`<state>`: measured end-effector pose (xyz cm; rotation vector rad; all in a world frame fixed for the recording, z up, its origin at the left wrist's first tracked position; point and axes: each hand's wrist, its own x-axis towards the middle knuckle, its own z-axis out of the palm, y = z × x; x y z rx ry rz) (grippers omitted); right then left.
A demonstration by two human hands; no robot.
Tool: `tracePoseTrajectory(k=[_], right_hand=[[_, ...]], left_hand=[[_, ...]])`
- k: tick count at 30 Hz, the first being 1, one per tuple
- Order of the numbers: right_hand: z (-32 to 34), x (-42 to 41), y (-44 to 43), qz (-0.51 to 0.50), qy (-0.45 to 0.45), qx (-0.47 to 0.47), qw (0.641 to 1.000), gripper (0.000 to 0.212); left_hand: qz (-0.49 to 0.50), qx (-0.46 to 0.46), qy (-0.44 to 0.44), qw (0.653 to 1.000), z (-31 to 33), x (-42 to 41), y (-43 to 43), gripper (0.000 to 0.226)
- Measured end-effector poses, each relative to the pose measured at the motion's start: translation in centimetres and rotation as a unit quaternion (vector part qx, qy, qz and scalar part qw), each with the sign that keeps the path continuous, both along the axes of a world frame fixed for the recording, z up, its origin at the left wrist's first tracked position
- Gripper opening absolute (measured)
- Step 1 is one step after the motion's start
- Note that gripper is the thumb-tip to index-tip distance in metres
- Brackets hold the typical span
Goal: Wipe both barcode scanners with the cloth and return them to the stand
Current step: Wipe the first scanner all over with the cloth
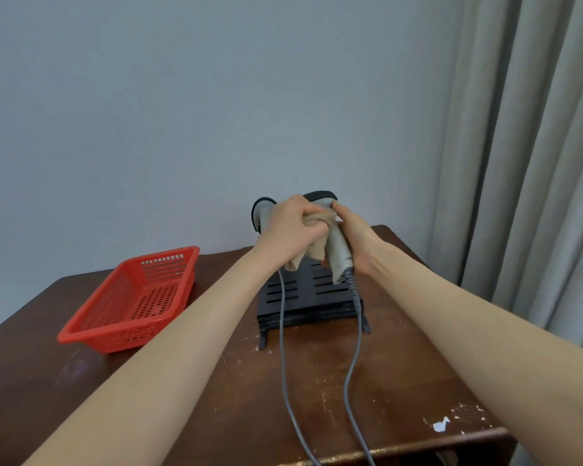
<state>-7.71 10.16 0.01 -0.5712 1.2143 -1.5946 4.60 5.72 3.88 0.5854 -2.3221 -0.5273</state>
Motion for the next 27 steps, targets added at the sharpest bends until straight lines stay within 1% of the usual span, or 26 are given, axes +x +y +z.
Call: tracePoseTrajectory(k=[1,2,3,4,6,7,8,9,11,12,13,14,15,16,18,19,20,22,23,24,25,27], right_hand=[[0.1,0.1,0.0,0.004,0.010,-0.001,1.000,0.046],[0.1,0.2,0.0,0.006,0.011,-0.006,1.000,0.047],[0.1,0.2,-0.1,0.012,0.002,-0.017,1.000,0.047],[0.2,0.2,-0.1,0.013,0.000,-0.018,1.000,0.048],[0.1,0.2,0.0,0.010,0.010,-0.004,1.000,0.051],[0.1,0.2,0.0,0.007,0.013,0.002,1.000,0.053],[0.1,0.1,0.1,0.006,0.008,-0.001,1.000,0.053],[0.1,0.2,0.1,0.006,-0.005,-0.007,1.000,0.052],[0.3,0.3,0.1,0.008,-0.021,-0.017,1.000,0.050],[0.4,0.3,0.2,0.007,-0.019,-0.018,1.000,0.050],[0.6,0.3,0.2,0.007,-0.020,-0.021,1.000,0.050],[0.6,0.3,0.2,0.008,-0.026,-0.026,0.999,0.051],[0.7,0.2,0.3,0.011,-0.033,-0.030,0.999,0.052],[0.7,0.1,0.5,0.010,-0.034,-0.028,0.999,0.053],[0.6,-0.1,0.7,0.002,-0.032,-0.019,0.999,0.053],[0.6,-0.2,0.8,-0.001,-0.035,-0.019,0.999,0.053],[0.5,-0.2,0.8,-0.007,-0.035,-0.018,0.999,0.052],[0.6,0.0,0.8,-0.008,-0.029,-0.012,0.999,0.050],[0.7,0.1,0.7,-0.005,-0.028,-0.011,1.000,0.050],[0.8,0.2,0.7,-0.005,-0.026,-0.014,1.000,0.050],[0.8,0.2,0.7,-0.007,-0.025,-0.020,0.999,0.051],[0.8,0.1,0.9,-0.002,-0.037,-0.030,0.999,0.056]], left_hand=[[0.021,0.004,0.032,0.999,0.0,-0.1,-0.1,0.029],[0.019,0.009,0.041,0.999,-0.1,-0.1,0.0,0.029],[-0.006,0.016,0.024,1.000,-0.1,0.0,0.2,0.030],[-0.045,0.023,-0.014,0.999,-0.1,0.2,0.5,0.032],[-0.118,0.030,-0.125,0.985,-0.2,0.7,0.7,0.039],[-0.135,0.032,-0.156,0.978,-0.3,0.9,0.6,0.039],[-0.136,0.037,-0.144,0.979,-0.5,0.9,0.4,0.038],[-0.120,0.047,-0.093,0.987,-0.7,0.8,0.0,0.035],[-0.031,0.068,0.041,0.996,-0.9,0.6,-0.7,0.029],[0.008,0.069,0.086,0.994,-1.1,0.5,-0.8,0.027],[0.024,0.061,0.106,0.992,-1.3,0.3,-0.9,0.026],[0.013,0.049,0.098,0.994,-1.5,0.3,-0.8,0.027],[-0.020,0.045,0.071,0.996,-1.7,0.5,-0.7,0.029],[-0.064,0.055,0.026,0.996,-1.8,0.7,-0.6,0.031],[-0.138,0.078,-0.069,0.985,-2.1,1.3,-0.5,0.034],[-0.141,0.075,-0.078,0.984,-2.1,1.4,-0.6,0.035],[-0.120,0.067,-0.051,0.989,-2.0,1.2,-0.9,0.034],[-0.021,0.050,0.049,0.997,-1.6,0.9,-1.3,0.031],[0.021,0.048,0.083,0.995,-1.4,0.6,-1.4,0.029],[0.036,0.048,0.096,0.994,-1.5,0.4,-1.4,0.027],[0.027,0.048,0.089,0.994,-1.6,0.3,-1.2,0.025],[-0.039,0.052,0.038,0.997,-1.9,0.4,-0.6,0.021]])
